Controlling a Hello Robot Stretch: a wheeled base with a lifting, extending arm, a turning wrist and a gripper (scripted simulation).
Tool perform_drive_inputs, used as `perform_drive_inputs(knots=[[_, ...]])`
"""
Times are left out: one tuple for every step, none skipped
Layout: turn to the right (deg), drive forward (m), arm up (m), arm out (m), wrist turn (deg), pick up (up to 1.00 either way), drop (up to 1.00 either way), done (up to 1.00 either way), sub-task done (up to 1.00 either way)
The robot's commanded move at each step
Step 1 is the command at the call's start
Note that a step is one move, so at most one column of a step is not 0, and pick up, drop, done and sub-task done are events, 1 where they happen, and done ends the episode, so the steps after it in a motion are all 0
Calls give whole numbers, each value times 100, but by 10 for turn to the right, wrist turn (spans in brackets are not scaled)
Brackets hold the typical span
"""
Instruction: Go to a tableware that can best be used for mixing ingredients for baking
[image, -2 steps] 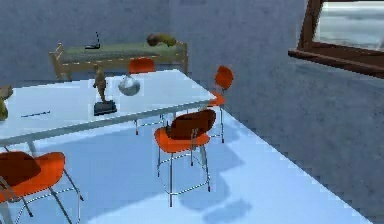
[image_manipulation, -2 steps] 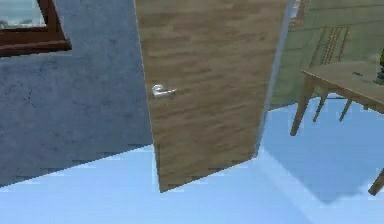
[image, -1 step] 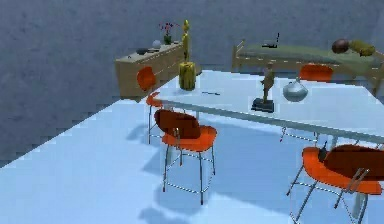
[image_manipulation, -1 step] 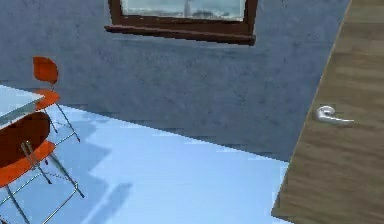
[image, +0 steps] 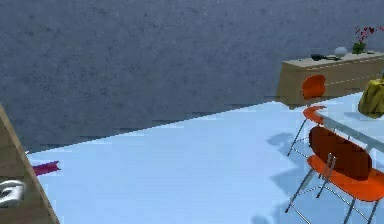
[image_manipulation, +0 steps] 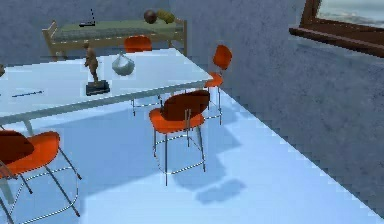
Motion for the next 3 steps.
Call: perform_drive_inputs(knots=[[0, 40, 0, 0, 0, 0, 0, 0, 0], [60, 0, 0, 0, 0, 0, 0, 0, 0], [0, 55, 0, 0, 0, 0, 0, 0, 0]])
